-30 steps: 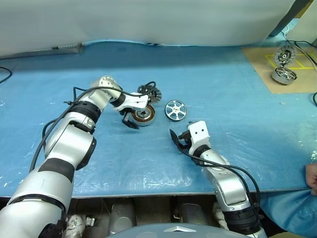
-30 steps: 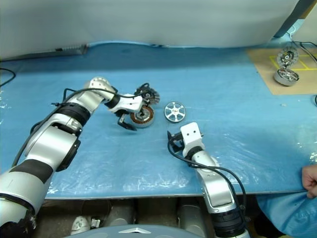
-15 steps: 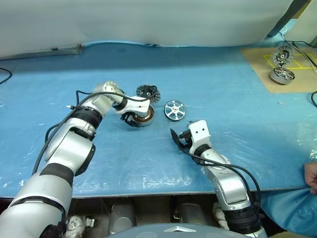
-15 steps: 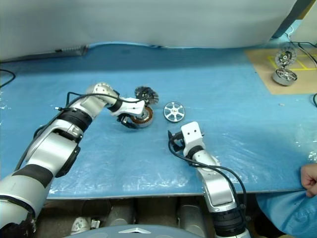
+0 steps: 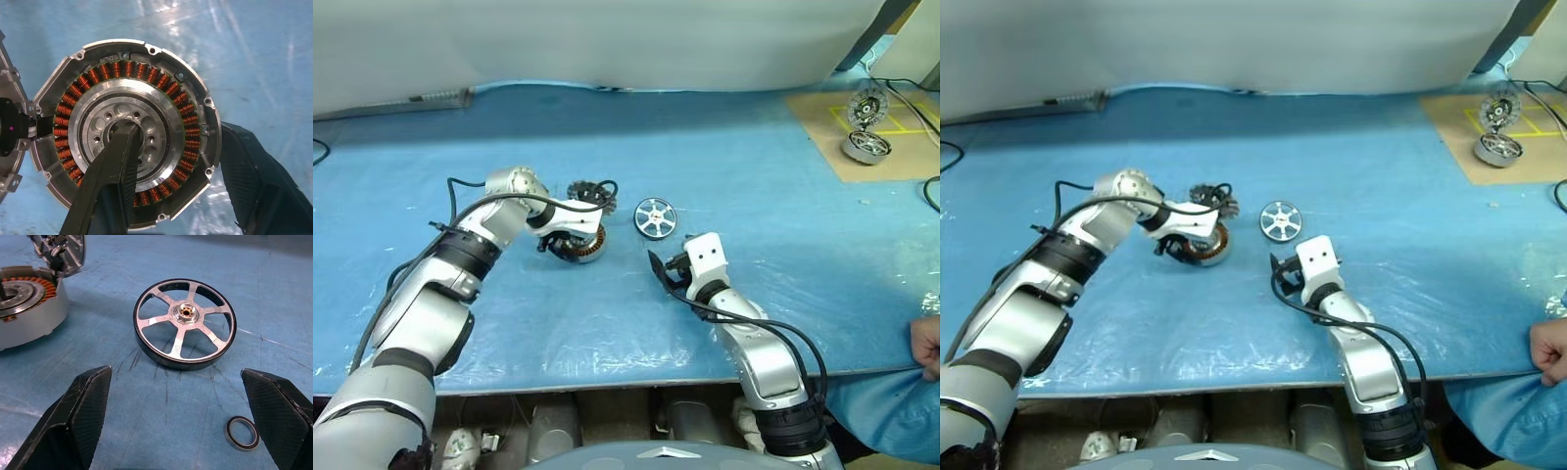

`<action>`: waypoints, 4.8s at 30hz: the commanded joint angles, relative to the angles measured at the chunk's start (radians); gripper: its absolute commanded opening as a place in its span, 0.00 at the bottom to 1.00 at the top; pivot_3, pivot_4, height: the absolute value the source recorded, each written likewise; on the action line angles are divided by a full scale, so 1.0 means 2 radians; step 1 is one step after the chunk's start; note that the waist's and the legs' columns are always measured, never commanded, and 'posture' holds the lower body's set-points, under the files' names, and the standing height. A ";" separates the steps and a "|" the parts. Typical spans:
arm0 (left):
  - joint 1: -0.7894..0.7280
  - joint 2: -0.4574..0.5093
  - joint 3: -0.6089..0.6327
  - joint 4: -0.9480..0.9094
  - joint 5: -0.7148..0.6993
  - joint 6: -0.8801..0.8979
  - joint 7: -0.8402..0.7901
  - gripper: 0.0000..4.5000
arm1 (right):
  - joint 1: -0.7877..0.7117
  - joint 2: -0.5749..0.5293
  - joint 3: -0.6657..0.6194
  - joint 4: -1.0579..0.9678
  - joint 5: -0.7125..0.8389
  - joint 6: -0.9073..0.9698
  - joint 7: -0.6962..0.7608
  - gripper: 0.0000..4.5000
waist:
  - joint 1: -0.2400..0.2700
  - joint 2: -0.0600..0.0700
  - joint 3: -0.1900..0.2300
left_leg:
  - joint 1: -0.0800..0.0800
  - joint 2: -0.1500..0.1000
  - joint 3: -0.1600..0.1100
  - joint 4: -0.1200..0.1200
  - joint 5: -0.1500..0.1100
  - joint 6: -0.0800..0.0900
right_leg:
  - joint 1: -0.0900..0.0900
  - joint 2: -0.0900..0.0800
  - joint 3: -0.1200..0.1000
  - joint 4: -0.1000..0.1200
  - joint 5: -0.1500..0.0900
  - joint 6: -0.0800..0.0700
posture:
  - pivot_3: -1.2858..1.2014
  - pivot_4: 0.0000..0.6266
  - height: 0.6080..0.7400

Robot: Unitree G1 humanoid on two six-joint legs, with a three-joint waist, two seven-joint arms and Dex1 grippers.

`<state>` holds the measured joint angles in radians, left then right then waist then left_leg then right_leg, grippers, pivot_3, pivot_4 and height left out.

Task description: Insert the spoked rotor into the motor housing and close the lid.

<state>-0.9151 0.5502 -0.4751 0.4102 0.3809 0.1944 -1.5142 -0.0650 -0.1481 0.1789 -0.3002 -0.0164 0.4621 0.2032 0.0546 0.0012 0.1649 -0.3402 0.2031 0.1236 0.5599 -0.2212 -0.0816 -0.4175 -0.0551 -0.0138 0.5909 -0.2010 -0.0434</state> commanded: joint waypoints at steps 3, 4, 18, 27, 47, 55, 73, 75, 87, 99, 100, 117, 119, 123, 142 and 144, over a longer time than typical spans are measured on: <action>0.025 0.011 -0.020 -0.074 0.011 0.069 -0.012 0.47 | -0.006 0.003 0.002 -0.005 0.002 -0.007 0.004 1.00 | -0.002 0.000 0.000 | 0.000 0.000 0.000 0.000 0.000 0.000 | 0.000 0.000 0.000 0.000 0.000 0.000 | 0.52 0.24 1.00; 0.026 0.009 -0.019 -0.081 0.010 0.083 -0.010 0.47 | -0.007 0.003 0.002 -0.004 0.003 -0.007 0.005 1.00 | -0.003 0.000 0.000 | 0.000 0.000 0.000 0.000 0.000 0.000 | 0.000 0.000 0.000 0.000 0.000 0.000 | 0.52 0.24 1.00; 0.000 0.004 -0.019 -0.119 0.000 0.166 0.003 1.00 | -0.011 0.000 0.000 0.001 0.003 -0.007 0.015 1.00 | -0.004 0.000 0.000 | -0.001 0.000 0.000 0.000 0.000 0.000 | 0.000 0.000 0.000 0.000 0.000 0.000 | 0.52 0.24 1.00; -0.026 0.040 0.000 -0.194 -0.067 0.228 -0.043 1.00 | -0.009 -0.002 0.000 0.002 0.003 -0.006 0.021 1.00 | -0.007 0.000 0.000 | -0.002 0.000 0.000 0.000 0.000 0.000 | -0.001 0.000 -0.001 0.000 0.000 0.000 | 0.52 0.24 1.00; 0.272 0.017 0.253 -0.313 -0.265 0.176 0.181 1.00 | 0.024 -0.027 -0.024 -0.027 0.018 -0.021 0.041 1.00 | -0.009 0.002 0.001 | -0.003 0.002 0.000 0.000 0.000 0.000 | -0.002 0.000 -0.004 -0.001 -0.001 -0.001 | 0.52 0.24 1.00; 0.374 0.003 0.256 -0.328 -0.265 0.096 0.265 1.00 | 0.030 -0.043 -0.028 -0.030 0.023 -0.020 0.058 1.00 | -0.005 0.001 0.001 | -0.004 0.002 0.000 0.001 0.001 0.001 | -0.001 0.000 -0.004 0.000 -0.001 -0.001 | 0.52 0.24 1.00; 0.254 0.036 0.201 -0.266 -0.283 0.123 0.252 1.00 | 0.019 -0.045 -0.022 -0.033 0.019 -0.008 0.062 1.00 | -0.005 0.001 0.001 | -0.003 0.002 0.000 0.001 0.001 0.000 | -0.002 0.000 -0.004 0.001 -0.001 -0.001 | 0.52 0.24 1.00; 0.194 0.045 0.182 -0.223 -0.269 0.121 0.236 1.00 | 0.012 -0.043 -0.021 -0.028 0.018 -0.008 0.060 1.00 | -0.005 0.001 0.001 | -0.003 0.002 0.000 0.001 0.001 0.001 | -0.002 0.000 -0.004 0.001 -0.001 -0.001 | 0.52 0.24 1.00; -0.132 -0.006 0.049 0.238 -0.159 -0.120 0.040 1.00 | 0.000 -0.021 -0.014 -0.013 0.016 -0.028 0.041 1.00 | -0.003 0.001 0.001 | -0.003 0.001 0.000 0.001 0.002 0.000 | -0.002 0.000 -0.003 0.003 0.000 -0.001 | 0.52 0.24 1.00; -0.230 -0.087 0.001 0.430 -0.030 -0.251 0.091 1.00 | 0.015 -0.012 -0.012 -0.025 0.011 -0.034 0.025 1.00 | 0.002 0.000 0.002 | -0.003 0.001 -0.001 0.001 0.002 0.000 | -0.002 0.000 -0.003 0.003 0.001 0.001 | 0.52 0.24 1.00; -0.229 -0.092 -0.002 0.434 -0.022 -0.255 0.101 1.00 | 0.015 -0.012 -0.012 -0.025 0.011 -0.034 0.025 1.00 | 0.002 -0.001 0.002 | -0.003 0.001 -0.001 0.001 0.002 0.000 | -0.002 0.000 -0.003 0.003 0.001 0.001 | 0.52 0.24 1.00; -0.212 -0.142 0.010 0.459 0.031 -0.259 0.247 1.00 | 0.019 -0.008 -0.013 -0.028 0.007 -0.034 0.009 1.00 | 0.013 -0.003 0.003 | -0.003 0.001 -0.001 0.003 0.002 0.000 | -0.001 0.000 -0.003 0.005 0.001 0.001 | 0.52 0.24 1.00; -0.209 -0.144 0.004 0.460 0.042 -0.264 0.261 1.00 | 0.018 -0.007 -0.012 -0.027 0.006 -0.034 0.008 1.00 | 0.013 -0.003 0.003 | -0.003 0.001 -0.001 0.003 0.002 0.000 | -0.001 0.000 -0.003 0.005 0.001 0.001 | 0.52 0.24 1.00; -0.203 -0.149 -0.005 0.462 0.057 -0.264 0.277 1.00 | 0.017 -0.006 -0.011 -0.025 0.006 -0.036 0.006 1.00 | 0.013 -0.003 0.003 | -0.003 0.001 -0.001 0.003 0.002 0.000 | -0.001 0.000 -0.003 0.005 0.001 0.001 | 0.52 0.24 1.00; -0.185 -0.172 -0.016 0.471 0.091 -0.220 0.307 0.87 | 0.016 -0.005 -0.010 -0.023 0.002 -0.034 0.003 1.00 | 0.021 -0.003 0.003 | -0.002 0.000 -0.001 0.006 0.002 0.000 | 0.000 -0.002 -0.003 0.007 0.000 0.000 | 0.52 0.24 1.00; -0.182 -0.170 -0.016 0.470 0.092 -0.222 0.303 0.73 | 0.016 -0.005 -0.011 -0.023 0.003 -0.034 0.003 1.00 | 0.021 -0.002 0.003 | -0.002 0.000 -0.001 0.006 0.002 0.000 | 0.000 -0.002 -0.003 0.007 0.000 0.000 | 0.52 0.24 1.00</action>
<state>-1.3015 0.2126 -0.4942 1.3359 0.5511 -0.2527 -0.8836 -0.0275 -0.1627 0.1606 -0.3064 -0.0108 0.4136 0.2120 0.0972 -0.0038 0.1711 -0.3439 0.2035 0.1212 0.5710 -0.2169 -0.0818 -0.4178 -0.0590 -0.0189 0.6047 -0.2018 -0.0438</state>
